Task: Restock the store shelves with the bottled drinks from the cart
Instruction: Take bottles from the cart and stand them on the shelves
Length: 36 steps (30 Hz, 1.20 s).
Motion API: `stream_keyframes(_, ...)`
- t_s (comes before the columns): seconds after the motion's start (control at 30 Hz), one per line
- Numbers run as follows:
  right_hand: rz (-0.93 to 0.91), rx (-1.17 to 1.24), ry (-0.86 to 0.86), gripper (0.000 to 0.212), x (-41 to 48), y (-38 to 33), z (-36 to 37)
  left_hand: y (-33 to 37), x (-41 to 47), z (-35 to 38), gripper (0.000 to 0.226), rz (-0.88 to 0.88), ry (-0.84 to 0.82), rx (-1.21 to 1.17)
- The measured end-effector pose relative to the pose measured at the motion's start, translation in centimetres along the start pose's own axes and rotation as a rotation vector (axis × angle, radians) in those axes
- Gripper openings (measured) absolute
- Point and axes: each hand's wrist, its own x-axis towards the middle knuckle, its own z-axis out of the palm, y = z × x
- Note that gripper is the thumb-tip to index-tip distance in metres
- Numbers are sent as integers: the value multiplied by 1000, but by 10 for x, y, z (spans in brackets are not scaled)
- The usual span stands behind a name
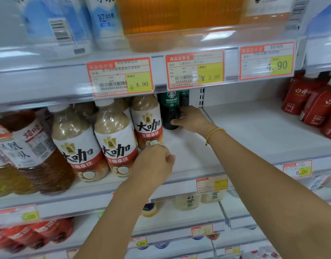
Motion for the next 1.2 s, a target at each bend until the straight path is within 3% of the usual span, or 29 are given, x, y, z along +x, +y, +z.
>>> stream_keyframes(0.23,8,-46,-12,38,7,-5,9,-8,-19,5,21,42,98,-101)
stream_keyframes(0.53,31,-148,-3,40,-3,-9,16,-11,-27,22,26,120,267,-56)
stream_keyframes(0.7,69,-184,137,34,-40,-9,2,-17,-68,28,21,318,563,-311)
stream_keyframes(0.77,24,-110,219,26,-77,-5,-5,-21,-98,36,21,350,574,-407)
stream_keyframes(0.87,-94,-3,317,24,-165,-2,2,-38,-144,75,27,342,417,-478)
stream_keyframes(0.97,-63,15,192,23,-242,26,32,-69,-184,145,35,209,121,-478)
stream_keyframes(1.1,212,-36,-19,16,-309,126,116,-115,-231,256,8,-151,-291,-457)
stream_keyframes(1.2,523,-42,-276,18,-351,202,189,-138,-254,328,26,-381,-584,-398)
